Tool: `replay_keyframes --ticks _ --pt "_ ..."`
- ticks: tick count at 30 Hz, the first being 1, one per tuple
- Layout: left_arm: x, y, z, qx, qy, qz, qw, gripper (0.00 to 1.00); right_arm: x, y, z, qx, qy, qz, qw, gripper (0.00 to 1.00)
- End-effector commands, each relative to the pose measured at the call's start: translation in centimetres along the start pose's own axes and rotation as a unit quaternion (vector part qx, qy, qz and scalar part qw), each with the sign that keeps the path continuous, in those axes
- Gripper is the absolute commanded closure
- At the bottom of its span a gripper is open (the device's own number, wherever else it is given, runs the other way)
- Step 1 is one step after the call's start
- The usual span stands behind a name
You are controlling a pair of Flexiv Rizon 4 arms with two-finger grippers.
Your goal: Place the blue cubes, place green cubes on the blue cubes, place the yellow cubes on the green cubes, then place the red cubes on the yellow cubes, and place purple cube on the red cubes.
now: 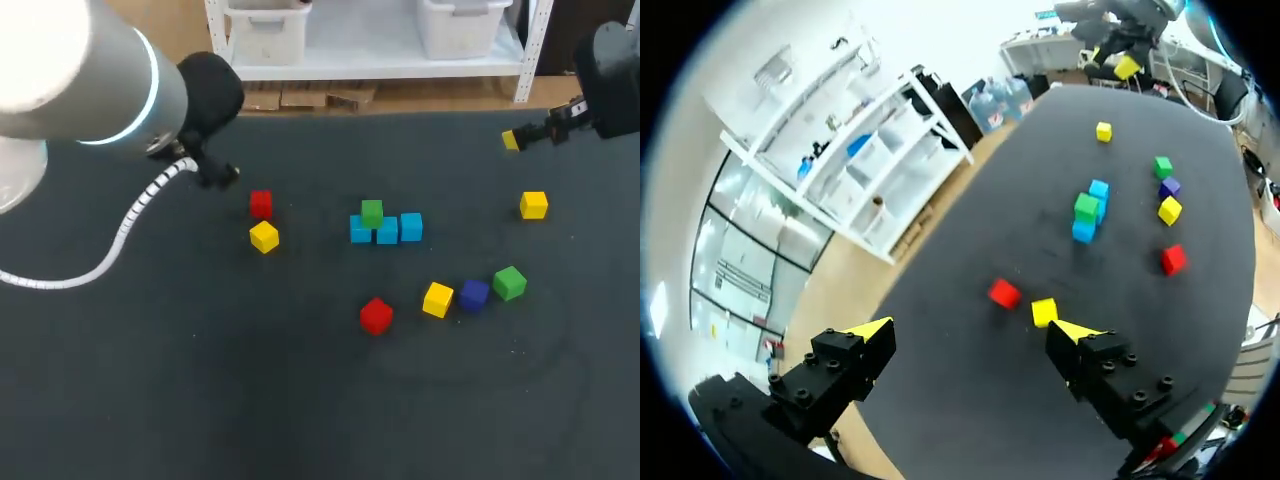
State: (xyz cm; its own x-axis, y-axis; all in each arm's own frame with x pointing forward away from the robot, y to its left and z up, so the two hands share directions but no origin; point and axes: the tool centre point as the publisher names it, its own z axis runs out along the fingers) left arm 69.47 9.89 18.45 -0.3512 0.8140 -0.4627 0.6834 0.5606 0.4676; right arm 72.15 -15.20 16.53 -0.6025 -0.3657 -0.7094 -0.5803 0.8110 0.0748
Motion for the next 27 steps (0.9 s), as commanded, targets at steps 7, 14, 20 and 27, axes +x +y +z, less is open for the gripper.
replay_keyframes --ticks 7,14,20,27 --pt "-2.3 1.6 0.1 -0.005 -0.031 0.007 0.999 0.00 0.1 0.2 0.0 0.004 -0.001 0.000 1.000 0.00" --pt "-3.7 1.8 0.0 -0.009 -0.032 0.016 0.999 0.00 0.1 0.2 0.0 0.004 -0.001 0.000 1.000 0.00" --pt "-3.4 1.4 0.1 -0.006 -0.028 0.010 1.000 0.00 0.1 0.2 0.0 0.004 -0.001 0.000 1.000 0.00" --pt "-3.4 1.4 0.1 -0.006 -0.028 0.010 1.000 0.00 0.1 0.2 0.0 0.004 -0.001 0.000 1.000 0.00"
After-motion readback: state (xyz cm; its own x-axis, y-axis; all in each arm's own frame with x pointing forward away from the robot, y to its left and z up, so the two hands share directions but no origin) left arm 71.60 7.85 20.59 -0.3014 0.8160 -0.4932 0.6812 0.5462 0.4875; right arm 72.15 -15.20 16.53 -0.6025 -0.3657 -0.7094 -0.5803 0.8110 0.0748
